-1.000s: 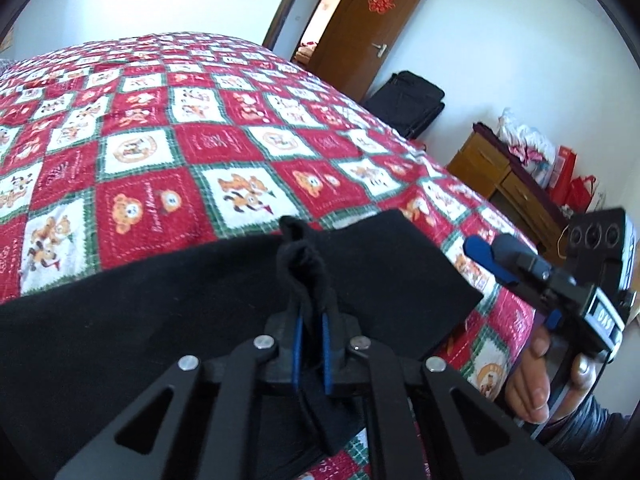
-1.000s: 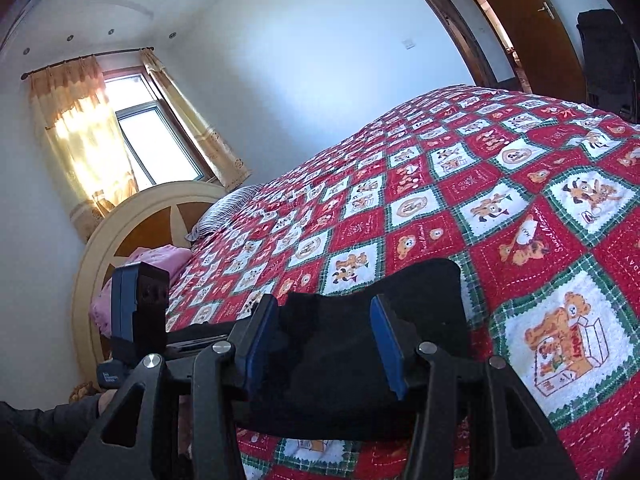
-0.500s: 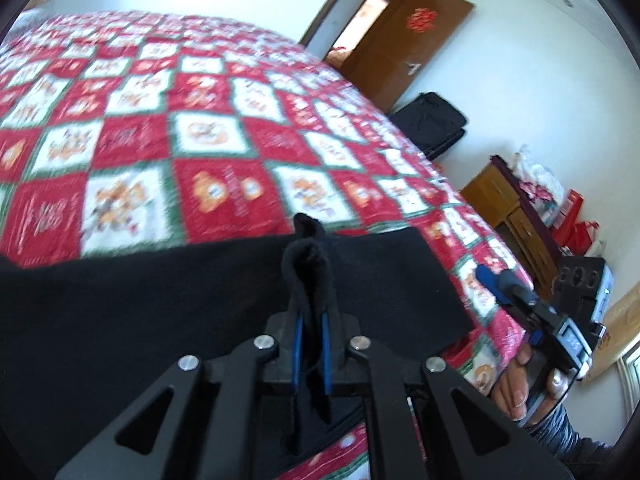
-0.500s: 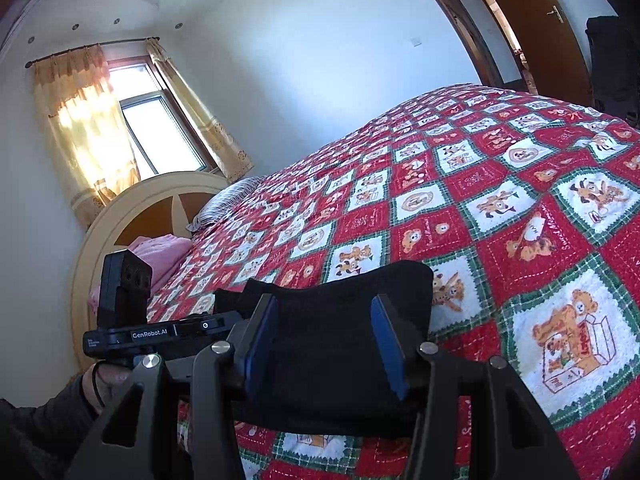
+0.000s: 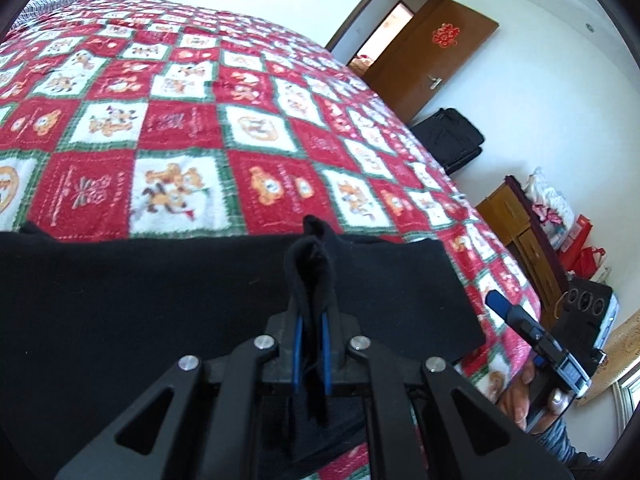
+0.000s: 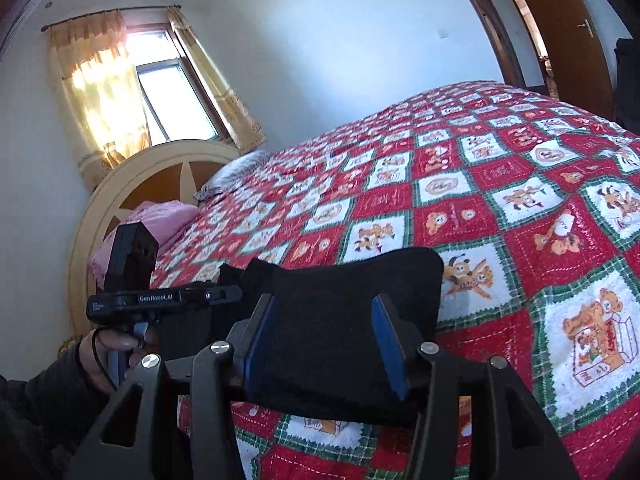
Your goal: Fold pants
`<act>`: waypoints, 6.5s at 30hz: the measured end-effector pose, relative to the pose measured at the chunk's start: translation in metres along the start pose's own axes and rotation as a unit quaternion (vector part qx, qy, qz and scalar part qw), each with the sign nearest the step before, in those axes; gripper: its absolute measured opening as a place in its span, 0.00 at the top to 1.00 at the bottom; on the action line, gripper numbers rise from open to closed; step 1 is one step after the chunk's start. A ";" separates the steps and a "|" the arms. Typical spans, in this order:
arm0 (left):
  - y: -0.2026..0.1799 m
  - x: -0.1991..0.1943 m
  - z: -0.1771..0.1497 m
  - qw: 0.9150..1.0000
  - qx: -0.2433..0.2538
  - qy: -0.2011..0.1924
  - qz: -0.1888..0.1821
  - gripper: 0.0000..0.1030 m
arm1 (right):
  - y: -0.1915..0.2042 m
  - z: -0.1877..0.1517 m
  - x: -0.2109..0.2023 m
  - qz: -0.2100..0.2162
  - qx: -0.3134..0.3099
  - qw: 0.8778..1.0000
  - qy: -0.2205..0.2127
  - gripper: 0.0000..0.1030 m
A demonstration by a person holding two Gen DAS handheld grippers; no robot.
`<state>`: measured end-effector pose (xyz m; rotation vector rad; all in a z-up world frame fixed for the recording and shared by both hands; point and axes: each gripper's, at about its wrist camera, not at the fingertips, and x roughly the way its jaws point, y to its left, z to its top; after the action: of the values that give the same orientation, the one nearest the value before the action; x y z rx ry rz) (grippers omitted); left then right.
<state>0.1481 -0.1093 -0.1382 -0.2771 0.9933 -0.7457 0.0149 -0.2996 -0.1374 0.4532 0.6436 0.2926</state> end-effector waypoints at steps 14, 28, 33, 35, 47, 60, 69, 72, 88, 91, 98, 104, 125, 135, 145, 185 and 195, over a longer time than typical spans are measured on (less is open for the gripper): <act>-0.005 -0.013 -0.011 0.996 0.039 -0.032 0.070 0.39 | -0.007 -0.007 0.026 -0.026 0.008 0.996 0.084 0.47; -0.020 0.010 -0.021 0.986 0.093 -0.010 0.139 0.28 | -0.038 0.031 0.091 -0.054 0.075 0.988 0.127 0.45; -0.025 0.011 -0.024 0.984 0.102 -0.012 0.144 0.25 | -0.037 0.030 0.081 -0.047 0.084 0.989 0.113 0.46; -0.024 0.010 -0.024 0.985 0.100 -0.012 0.142 0.25 | -0.025 0.029 0.073 -0.059 0.059 0.991 0.102 0.46; -0.018 0.000 -0.021 0.988 0.081 -0.017 0.129 0.25 | 0.042 -0.012 0.089 0.004 -0.033 0.987 0.159 0.45; -0.002 -0.029 -0.019 0.986 0.073 -0.052 0.144 0.21 | 0.070 -0.024 0.082 0.014 -0.087 0.981 0.170 0.46; 0.016 -0.051 -0.017 0.984 0.048 -0.077 0.155 0.17 | 0.115 -0.033 0.116 0.009 -0.159 0.971 0.176 0.46; 0.024 -0.053 -0.018 0.984 0.038 -0.077 0.157 0.17 | 0.129 -0.040 0.120 -0.016 -0.199 0.966 0.164 0.47; 0.063 -0.098 -0.012 0.974 0.030 -0.097 0.203 0.17 | 0.150 -0.063 0.117 -0.038 -0.276 0.946 0.169 0.88; 0.083 -0.117 -0.011 0.964 0.044 -0.097 0.242 0.14 | 0.157 -0.055 0.103 -0.005 -0.270 0.951 0.148 0.44; 0.162 -0.177 -0.021 0.933 0.010 -0.109 0.342 0.14 | 0.144 -0.057 0.127 -0.016 -0.232 0.954 0.190 0.44; 0.226 -0.212 -0.046 0.926 -0.076 -0.121 0.351 0.14 | 0.161 -0.055 0.108 0.028 -0.254 0.955 0.149 0.44; 0.234 -0.202 -0.061 0.957 -0.078 -0.130 0.248 0.55 | 0.153 -0.054 0.102 0.042 -0.217 0.969 0.110 0.44; 0.251 -0.211 -0.066 0.964 -0.119 -0.158 0.180 0.73 | 0.152 -0.055 0.101 0.041 -0.215 0.970 0.107 0.44; 0.232 -0.233 -0.063 0.965 -0.116 -0.216 0.095 0.80 | 0.150 -0.053 0.100 0.031 -0.213 0.971 0.103 0.44; -0.128 0.040 0.000 0.977 0.207 0.001 -0.048 0.79 | -0.034 0.001 -0.028 -0.095 0.051 0.993 -0.045 0.44; -0.153 -0.010 -0.027 0.953 0.293 -0.075 0.003 0.27 | -0.037 0.000 -0.029 -0.067 0.070 0.994 -0.046 0.44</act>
<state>0.0552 -0.2097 -0.0648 0.1847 0.5925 -0.9630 -0.0022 -0.3431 -0.1409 0.5521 0.6031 0.0996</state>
